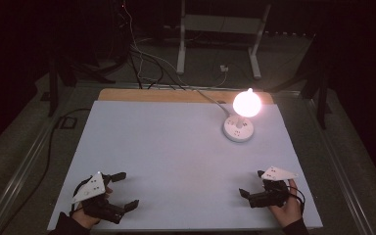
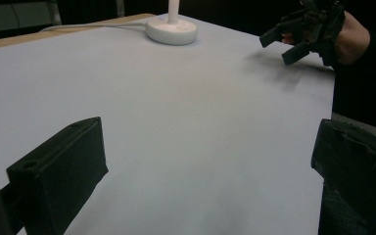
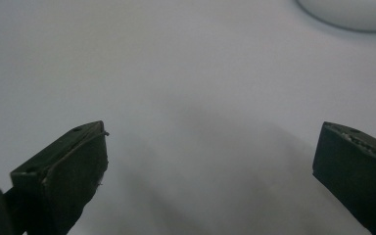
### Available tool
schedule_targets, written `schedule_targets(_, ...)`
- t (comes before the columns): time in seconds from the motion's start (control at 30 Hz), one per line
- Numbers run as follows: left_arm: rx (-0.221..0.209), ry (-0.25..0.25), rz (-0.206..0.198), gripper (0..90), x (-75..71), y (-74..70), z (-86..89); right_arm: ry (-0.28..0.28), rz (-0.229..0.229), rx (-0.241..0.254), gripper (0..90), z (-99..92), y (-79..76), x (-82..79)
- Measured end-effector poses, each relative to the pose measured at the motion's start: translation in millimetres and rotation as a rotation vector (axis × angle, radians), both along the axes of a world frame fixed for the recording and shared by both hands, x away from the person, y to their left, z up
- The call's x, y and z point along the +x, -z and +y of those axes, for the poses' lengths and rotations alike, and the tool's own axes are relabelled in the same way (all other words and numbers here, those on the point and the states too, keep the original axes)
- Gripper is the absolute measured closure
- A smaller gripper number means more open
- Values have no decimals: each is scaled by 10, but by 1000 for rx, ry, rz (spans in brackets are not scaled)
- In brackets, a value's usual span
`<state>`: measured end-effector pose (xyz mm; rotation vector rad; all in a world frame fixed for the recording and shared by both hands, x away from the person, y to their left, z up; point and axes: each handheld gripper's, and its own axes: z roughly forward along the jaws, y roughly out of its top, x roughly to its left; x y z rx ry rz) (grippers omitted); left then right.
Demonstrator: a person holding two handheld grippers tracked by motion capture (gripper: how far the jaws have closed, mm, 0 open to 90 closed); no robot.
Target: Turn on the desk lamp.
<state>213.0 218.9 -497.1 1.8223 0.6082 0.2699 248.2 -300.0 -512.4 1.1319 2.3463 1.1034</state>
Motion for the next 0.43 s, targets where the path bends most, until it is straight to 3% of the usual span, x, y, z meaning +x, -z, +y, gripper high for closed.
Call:
schedule_targets(0.13, -4, 0, 2, 5, 0, 1, 3, 6, 9, -3, 0, -68, 41, -78)
schedule_targets(0.43, -9, 0, 4, 5, 8, -1, 3, 8, -9, -2, 0, -99, 41, -67)
